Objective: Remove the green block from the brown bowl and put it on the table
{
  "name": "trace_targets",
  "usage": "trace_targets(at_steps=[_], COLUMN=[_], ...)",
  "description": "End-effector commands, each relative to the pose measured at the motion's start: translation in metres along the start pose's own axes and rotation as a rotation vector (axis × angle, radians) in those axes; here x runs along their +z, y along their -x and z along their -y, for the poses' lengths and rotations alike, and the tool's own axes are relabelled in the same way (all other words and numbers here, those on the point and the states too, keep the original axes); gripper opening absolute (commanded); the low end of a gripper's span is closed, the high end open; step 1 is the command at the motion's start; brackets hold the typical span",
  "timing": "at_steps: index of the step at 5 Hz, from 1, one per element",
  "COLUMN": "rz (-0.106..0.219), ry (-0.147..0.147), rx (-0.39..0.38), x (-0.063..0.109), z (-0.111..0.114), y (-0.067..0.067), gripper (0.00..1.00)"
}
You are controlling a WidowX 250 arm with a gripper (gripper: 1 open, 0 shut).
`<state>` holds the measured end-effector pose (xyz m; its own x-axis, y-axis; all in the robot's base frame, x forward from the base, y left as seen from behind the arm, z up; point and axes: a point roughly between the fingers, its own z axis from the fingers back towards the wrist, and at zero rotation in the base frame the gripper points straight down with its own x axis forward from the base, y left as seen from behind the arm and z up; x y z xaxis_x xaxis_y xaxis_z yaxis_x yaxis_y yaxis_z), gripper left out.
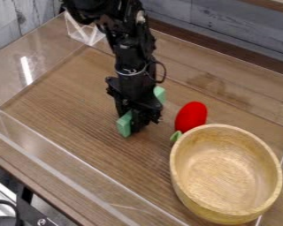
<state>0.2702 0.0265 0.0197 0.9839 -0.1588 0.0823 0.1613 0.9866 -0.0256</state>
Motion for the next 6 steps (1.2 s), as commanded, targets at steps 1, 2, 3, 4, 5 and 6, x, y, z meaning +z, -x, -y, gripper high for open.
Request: trace_targets(at_steps=[1, 2, 3, 4, 5, 6], rz=[0.023, 0.016, 0.018, 0.052, 0.106, 0.125], ry=[0.001, 0.007, 0.016, 0.026, 0.029, 0.033], rx=[0.005, 0.013, 0.023, 0.034, 0.045, 0.048], x=[0.007, 0.007, 0.012, 0.032, 0.066, 0.084], z=[-0.002, -0.002, -0.001, -0.002, -0.003, -0.003], y=[-0.005, -0.002, 0.000, -0.001, -0.003, 0.000], gripper=[0.00, 1.00, 1.00, 1.00, 1.00, 1.00])
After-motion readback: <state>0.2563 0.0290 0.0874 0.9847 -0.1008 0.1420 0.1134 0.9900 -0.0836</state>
